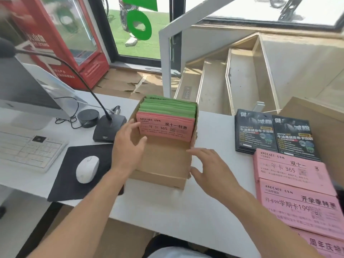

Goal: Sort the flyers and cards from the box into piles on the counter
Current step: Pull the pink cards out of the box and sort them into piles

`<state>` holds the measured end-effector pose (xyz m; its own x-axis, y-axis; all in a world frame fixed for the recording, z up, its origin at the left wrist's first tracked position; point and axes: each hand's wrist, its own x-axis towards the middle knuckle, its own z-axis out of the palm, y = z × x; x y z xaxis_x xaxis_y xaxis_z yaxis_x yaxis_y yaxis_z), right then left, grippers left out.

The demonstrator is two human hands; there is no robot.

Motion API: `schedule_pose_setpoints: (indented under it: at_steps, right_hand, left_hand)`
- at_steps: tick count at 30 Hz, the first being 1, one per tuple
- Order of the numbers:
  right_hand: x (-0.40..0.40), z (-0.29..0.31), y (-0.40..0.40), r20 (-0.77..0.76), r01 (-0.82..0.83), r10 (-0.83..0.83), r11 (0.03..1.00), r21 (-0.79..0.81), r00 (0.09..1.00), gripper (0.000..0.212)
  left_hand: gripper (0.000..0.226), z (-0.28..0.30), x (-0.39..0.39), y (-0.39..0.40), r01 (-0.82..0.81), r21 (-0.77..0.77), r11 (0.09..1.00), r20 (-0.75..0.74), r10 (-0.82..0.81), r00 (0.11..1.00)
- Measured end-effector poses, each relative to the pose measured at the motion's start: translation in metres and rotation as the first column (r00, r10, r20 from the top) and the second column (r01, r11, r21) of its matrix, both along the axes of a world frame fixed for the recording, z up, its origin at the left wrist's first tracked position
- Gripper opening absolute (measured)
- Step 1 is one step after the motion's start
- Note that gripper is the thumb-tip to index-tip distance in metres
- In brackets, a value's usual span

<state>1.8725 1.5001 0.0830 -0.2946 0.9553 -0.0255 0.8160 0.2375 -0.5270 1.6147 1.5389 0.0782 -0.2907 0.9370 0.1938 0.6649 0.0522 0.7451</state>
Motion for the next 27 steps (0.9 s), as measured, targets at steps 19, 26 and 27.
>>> schedule_pose_setpoints:
  at_steps: [19, 26, 27]
  right_hand:
    - [-0.062, -0.033, 0.103, 0.233, 0.071, -0.188, 0.898, 0.434, 0.954, 0.046]
    - [-0.068, -0.031, 0.106, 0.187, 0.048, -0.141, 0.901, 0.431, 0.972, 0.044]
    - [-0.068, -0.031, 0.106, 0.179, 0.049, -0.140, 0.898, 0.436, 0.974, 0.044]
  left_hand:
    - [0.053, -0.037, -0.039, 0.088, 0.315, -0.109, 0.943, -0.325, -0.333, 0.885]
    - [0.021, -0.036, -0.037, 0.088, 0.300, -0.102, 0.948, -0.295, -0.317, 0.901]
    - [0.017, -0.037, -0.037, 0.088, 0.305, -0.111, 0.946, -0.322, -0.325, 0.889]
